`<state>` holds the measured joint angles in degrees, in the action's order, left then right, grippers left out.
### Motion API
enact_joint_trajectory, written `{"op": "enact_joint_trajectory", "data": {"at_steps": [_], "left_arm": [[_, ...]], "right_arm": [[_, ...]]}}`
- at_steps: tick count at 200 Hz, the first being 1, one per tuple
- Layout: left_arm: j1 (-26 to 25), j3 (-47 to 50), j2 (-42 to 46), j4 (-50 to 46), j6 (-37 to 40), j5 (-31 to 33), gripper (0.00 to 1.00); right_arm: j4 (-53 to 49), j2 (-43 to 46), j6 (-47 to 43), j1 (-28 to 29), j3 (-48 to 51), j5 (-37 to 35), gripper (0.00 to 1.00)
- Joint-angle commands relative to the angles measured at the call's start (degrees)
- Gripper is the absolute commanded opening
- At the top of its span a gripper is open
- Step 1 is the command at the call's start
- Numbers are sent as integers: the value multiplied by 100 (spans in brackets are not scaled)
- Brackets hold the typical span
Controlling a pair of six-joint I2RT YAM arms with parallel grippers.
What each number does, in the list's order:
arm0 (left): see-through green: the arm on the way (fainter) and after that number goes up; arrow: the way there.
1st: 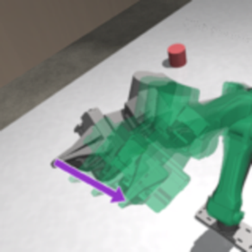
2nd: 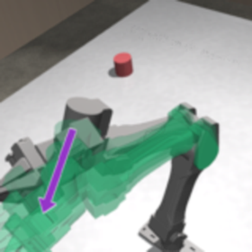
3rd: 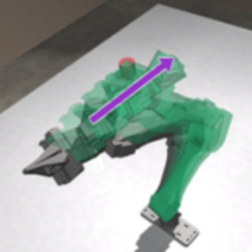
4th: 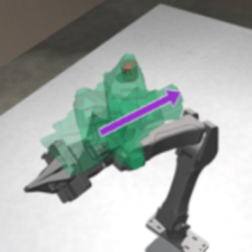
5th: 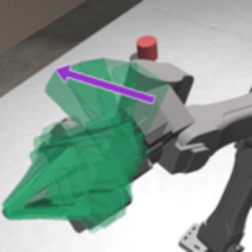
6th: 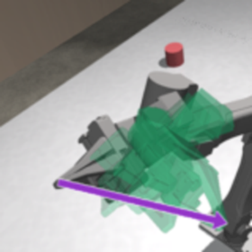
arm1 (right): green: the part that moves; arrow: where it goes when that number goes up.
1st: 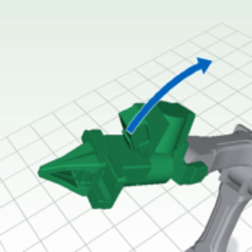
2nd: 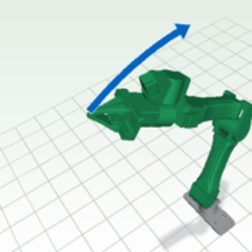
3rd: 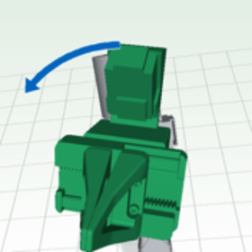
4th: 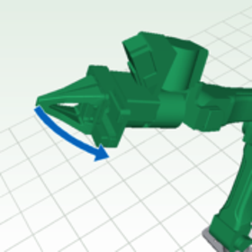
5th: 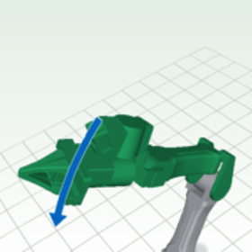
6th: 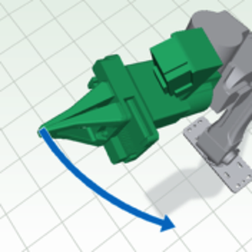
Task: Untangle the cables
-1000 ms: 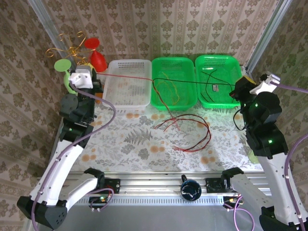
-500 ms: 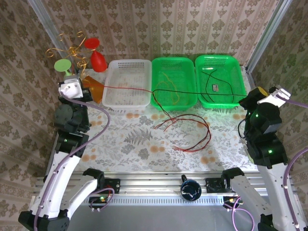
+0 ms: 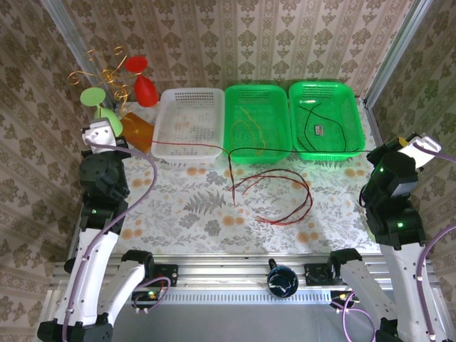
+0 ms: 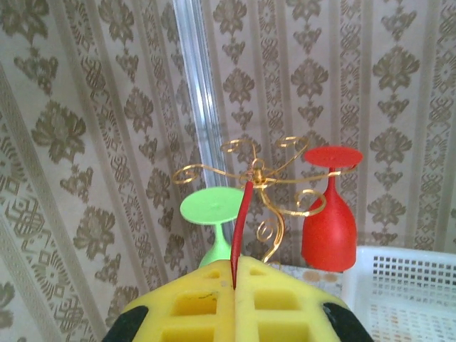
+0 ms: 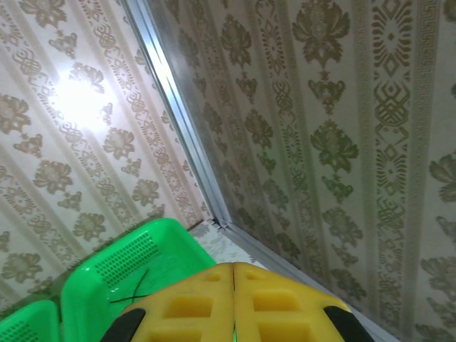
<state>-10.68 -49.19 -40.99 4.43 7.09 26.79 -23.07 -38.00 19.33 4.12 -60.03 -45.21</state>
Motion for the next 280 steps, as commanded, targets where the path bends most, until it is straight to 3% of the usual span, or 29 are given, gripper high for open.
{"op": "enact_joint_trajectory", "data": {"at_steps": [1, 34, 75, 134, 159, 185, 221, 247, 280], "left_arm": [[124, 83, 109, -177, -189, -4, 0], [389, 189, 173, -351, 57, 94, 0], [1061, 294, 285, -740, -385, -392, 0], [2037, 639, 325, -823, -1068, -716, 0], [2059, 665, 364, -728, -1378, -1568, 0], [1574, 591, 333, -555, -1468, -2012, 0], [318, 254, 139, -57, -1130, -1428, 0], [-678, -248, -333, 478, -432, -970, 0], [-1246, -1026, -1035, 1023, 41, -1111, 0]], "right_arm": [[123, 138, -319, -60, 218, -450, 0], [320, 252, -592, -106, 501, -814, 0], [613, 362, -849, -433, 847, -1001, 0], [550, 247, -577, -1179, 1024, -318, 0], [481, 168, -396, -1294, 1006, 340, 0], [481, 103, -146, -1295, 987, 784, 0], [566, 32, -134, -1295, 689, 1511, 0], [540, -101, -3, -1298, 250, 2045, 0], [934, -304, 526, -1294, -213, 3139, 0]]}}
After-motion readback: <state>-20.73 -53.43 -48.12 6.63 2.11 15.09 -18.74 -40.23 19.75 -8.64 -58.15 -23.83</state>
